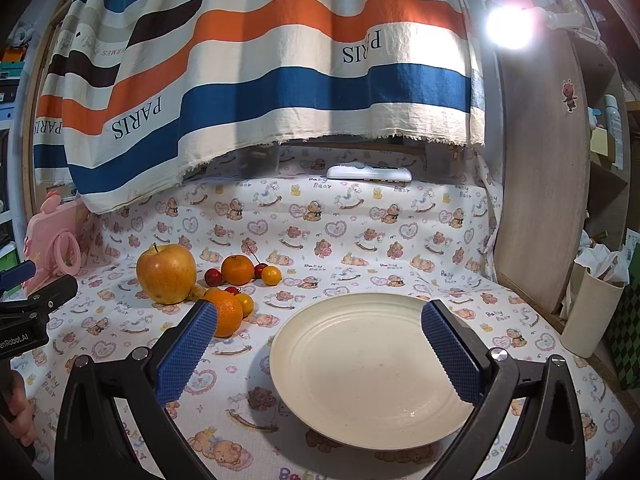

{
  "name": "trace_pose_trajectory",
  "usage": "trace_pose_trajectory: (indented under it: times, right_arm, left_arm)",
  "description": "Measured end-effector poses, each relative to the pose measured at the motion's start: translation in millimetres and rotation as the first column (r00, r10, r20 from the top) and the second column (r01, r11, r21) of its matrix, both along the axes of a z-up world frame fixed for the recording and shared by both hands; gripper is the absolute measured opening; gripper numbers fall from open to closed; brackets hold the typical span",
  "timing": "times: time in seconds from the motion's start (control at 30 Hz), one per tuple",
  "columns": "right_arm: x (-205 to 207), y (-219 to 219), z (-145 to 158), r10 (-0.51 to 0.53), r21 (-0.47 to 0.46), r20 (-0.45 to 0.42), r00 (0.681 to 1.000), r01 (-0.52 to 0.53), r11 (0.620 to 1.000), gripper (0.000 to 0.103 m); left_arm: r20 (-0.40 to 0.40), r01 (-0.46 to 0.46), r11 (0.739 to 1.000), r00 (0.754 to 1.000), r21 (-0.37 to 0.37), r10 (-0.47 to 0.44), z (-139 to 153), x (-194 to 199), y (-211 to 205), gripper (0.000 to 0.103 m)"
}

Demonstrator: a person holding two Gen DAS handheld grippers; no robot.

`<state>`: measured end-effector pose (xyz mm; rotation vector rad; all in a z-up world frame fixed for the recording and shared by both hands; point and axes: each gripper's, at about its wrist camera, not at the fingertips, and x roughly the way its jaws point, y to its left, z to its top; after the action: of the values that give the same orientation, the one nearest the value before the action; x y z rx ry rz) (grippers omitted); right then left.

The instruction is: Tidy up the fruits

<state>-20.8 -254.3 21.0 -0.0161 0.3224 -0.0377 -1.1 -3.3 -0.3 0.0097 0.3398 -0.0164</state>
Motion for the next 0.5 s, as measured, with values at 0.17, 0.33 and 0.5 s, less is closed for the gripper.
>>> trace_pose_trajectory:
  times: [0.17, 0.33, 0.5]
  right_arm:
    - [0.0, 0.0, -0.4, 0.0, 0.0, -0.001, 1.0, 0.0, 1.0, 0.103]
    - [-0.4, -0.3, -0.4, 0.0, 0.0, 0.0, 1.0, 0.0, 1.0, 0.103]
    - [-0.5, -0.3, -0.4, 0.0, 0.0, 0.0, 1.0, 0.0, 1.0, 0.103]
  left_arm:
    - [0.001, 0.001, 1.0, 1.0, 0.0, -0.001, -0.1, 0.1, 0.4, 0.103]
    - [-0.001, 0.0, 1.0, 1.0, 0.0, 0.0, -0.7, -0.1, 0.7, 0.103]
    - [-0.001, 0.0, 1.0, 1.0, 0.0, 0.0, -0.6, 0.1, 0.7, 0.103]
